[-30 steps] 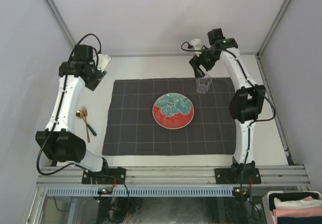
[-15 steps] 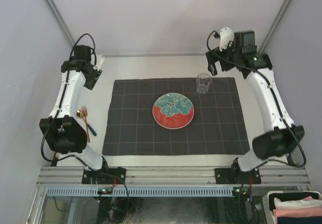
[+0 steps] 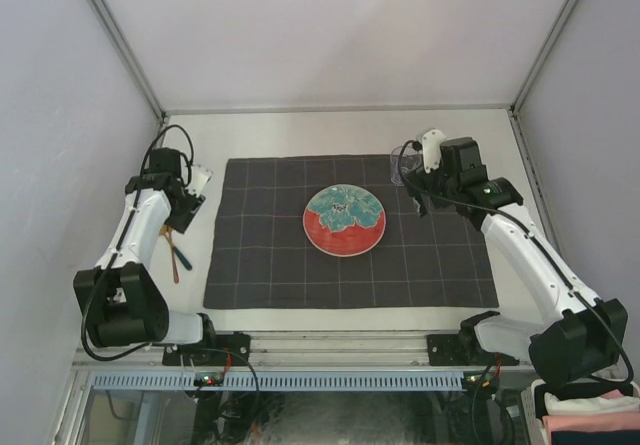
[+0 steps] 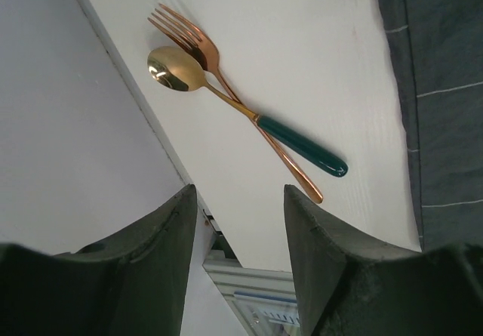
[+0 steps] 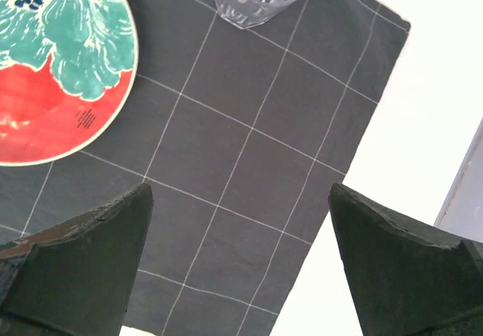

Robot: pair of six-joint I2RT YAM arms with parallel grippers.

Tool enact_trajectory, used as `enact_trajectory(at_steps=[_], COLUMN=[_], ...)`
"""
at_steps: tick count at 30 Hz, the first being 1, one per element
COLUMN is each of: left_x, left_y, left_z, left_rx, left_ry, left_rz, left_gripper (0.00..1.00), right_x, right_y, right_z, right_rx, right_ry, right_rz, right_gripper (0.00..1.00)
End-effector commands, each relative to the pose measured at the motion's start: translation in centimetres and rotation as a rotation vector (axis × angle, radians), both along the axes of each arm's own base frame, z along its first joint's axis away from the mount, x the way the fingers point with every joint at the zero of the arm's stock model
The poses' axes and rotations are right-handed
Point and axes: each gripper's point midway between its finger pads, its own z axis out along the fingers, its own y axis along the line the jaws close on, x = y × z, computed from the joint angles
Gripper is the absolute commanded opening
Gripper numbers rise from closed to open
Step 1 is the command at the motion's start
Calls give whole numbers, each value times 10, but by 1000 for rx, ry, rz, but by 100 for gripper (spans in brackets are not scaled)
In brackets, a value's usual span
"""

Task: Set the dinner table for one person
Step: Pick up the spoon from the center of the board.

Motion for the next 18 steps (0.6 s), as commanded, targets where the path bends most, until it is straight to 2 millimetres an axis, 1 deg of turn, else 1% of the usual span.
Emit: enact_trajectory(at_steps=[1, 5, 8, 12, 16, 17, 18], left_x=[13, 33, 39, 33, 22, 19, 17], left_y=[13, 17, 25, 34, 40, 43, 45], left_z=[8, 22, 30, 32, 19, 15, 12], left_rx=[44, 47, 60, 46, 59, 67, 73], left_ry=[-64, -109, -140, -152, -129, -118, -105], left_rz=[31, 73, 116, 182, 202, 205, 209], left_gripper=[54, 54, 54, 54, 54, 53, 54], right_x=[16, 17, 21, 35, 41, 44, 44], right_y=[-5, -4, -3, -1, 12, 16, 20], right_z=[27, 26, 26, 38, 47, 55, 55], right_rx=[41, 47, 36, 41, 60, 71, 75], right_ry=[-90, -63, -54, -41, 1, -5, 7], right_rz=[-28, -13, -8, -57, -5, 14, 32], right_gripper=[100, 100, 100, 100, 100, 100, 100])
